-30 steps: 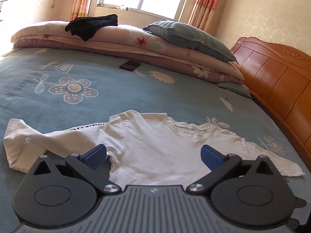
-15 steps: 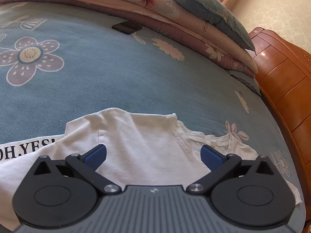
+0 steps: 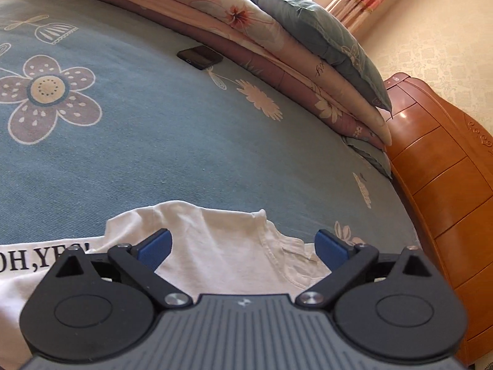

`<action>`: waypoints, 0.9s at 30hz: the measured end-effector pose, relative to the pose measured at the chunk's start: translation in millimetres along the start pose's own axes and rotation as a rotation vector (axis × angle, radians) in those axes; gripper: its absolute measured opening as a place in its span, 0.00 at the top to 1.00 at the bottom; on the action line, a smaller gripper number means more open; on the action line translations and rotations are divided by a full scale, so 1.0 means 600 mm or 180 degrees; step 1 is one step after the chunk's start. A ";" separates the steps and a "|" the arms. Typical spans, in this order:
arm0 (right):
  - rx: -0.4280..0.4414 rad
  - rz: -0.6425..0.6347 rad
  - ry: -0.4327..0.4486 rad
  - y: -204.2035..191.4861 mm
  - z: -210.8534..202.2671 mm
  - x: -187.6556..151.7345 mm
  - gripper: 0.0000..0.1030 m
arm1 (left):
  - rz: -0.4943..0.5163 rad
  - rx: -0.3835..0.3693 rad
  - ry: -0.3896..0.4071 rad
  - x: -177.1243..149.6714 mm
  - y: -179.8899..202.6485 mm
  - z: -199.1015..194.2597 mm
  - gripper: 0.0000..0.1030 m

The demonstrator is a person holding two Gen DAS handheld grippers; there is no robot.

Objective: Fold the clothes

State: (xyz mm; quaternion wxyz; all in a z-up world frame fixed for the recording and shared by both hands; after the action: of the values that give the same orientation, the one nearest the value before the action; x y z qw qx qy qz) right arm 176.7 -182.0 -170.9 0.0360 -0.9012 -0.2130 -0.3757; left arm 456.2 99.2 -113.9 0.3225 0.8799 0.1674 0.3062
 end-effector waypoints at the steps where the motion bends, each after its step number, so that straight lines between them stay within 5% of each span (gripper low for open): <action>1: 0.0006 -0.0004 -0.0016 0.000 0.000 0.000 0.00 | 0.0020 0.0019 -0.0069 -0.004 0.003 0.017 0.04; 9: 0.0025 -0.0052 -0.0012 0.001 0.001 -0.003 0.00 | -0.0019 0.0787 0.0252 0.031 -0.048 0.067 0.05; 14: -0.0007 -0.0050 0.0024 -0.001 0.000 -0.004 0.00 | -0.0118 0.0321 0.0203 0.020 -0.011 0.041 0.04; 17: -0.0017 -0.0038 0.0026 0.000 0.000 -0.003 0.00 | 0.0017 0.0113 -0.0088 -0.010 0.015 0.061 0.04; 22: 0.0006 -0.0050 0.0030 0.001 0.000 -0.003 0.00 | 0.0196 0.0778 0.0200 0.007 -0.013 0.091 0.04; 27: -0.0004 -0.0040 0.0009 0.001 0.001 -0.002 0.00 | 0.0184 0.0772 0.0240 0.013 -0.003 0.067 0.04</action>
State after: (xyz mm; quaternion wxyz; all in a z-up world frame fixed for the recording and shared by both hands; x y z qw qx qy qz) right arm 176.1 -182.7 -172.1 0.0333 -0.8994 -0.2183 -0.3773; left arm 488.0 86.0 -136.0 0.1982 0.9048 0.1898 0.3258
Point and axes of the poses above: each gripper's, at about its wrist camera, not at the fingertips, and z roughly the way its jaws point, y to its right, x to its top, the point moved 8 cm from there along z, roughly the way its jaws point, and after that the axes turned 13 degrees about -z, right-handed, at the moved point
